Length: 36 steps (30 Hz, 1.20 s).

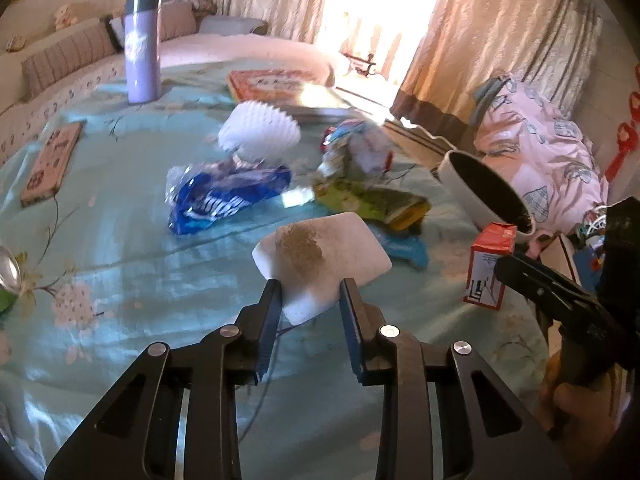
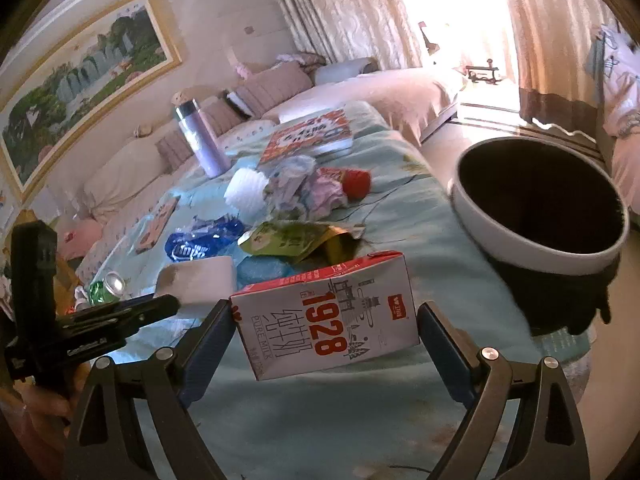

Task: Collect trash
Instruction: 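Grasp the white milk carton with the right tool while the left grasps the white foam block, then carry the carton and foam block over the black trash bin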

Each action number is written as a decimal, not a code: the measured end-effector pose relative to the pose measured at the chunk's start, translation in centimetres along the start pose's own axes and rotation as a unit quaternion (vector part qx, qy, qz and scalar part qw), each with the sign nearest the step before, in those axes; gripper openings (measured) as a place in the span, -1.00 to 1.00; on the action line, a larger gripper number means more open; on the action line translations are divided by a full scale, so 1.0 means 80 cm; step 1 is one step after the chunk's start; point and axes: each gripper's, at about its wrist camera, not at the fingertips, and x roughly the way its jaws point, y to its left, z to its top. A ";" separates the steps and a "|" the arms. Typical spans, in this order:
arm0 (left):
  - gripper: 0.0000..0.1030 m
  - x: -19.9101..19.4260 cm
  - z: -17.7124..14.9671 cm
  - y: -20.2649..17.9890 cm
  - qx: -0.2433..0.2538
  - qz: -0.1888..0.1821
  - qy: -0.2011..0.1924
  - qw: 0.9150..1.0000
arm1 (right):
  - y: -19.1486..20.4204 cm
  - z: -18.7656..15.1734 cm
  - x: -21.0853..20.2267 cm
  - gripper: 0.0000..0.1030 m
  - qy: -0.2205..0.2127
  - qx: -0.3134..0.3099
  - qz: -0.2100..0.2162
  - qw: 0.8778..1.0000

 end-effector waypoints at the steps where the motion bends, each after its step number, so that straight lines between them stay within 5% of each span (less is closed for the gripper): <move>1: -0.45 -0.003 0.002 -0.005 0.003 -0.002 -0.004 1.000 | -0.004 0.000 -0.004 0.79 -0.004 0.004 0.000 1.000; 8: -0.46 -0.006 0.016 -0.037 0.019 -0.024 -0.017 0.999 | -0.033 0.006 -0.024 0.79 -0.024 0.023 -0.006 0.999; 36: -0.46 0.104 0.098 -0.226 0.114 -0.089 0.010 0.989 | -0.194 0.070 -0.049 0.79 -0.062 0.089 -0.066 0.992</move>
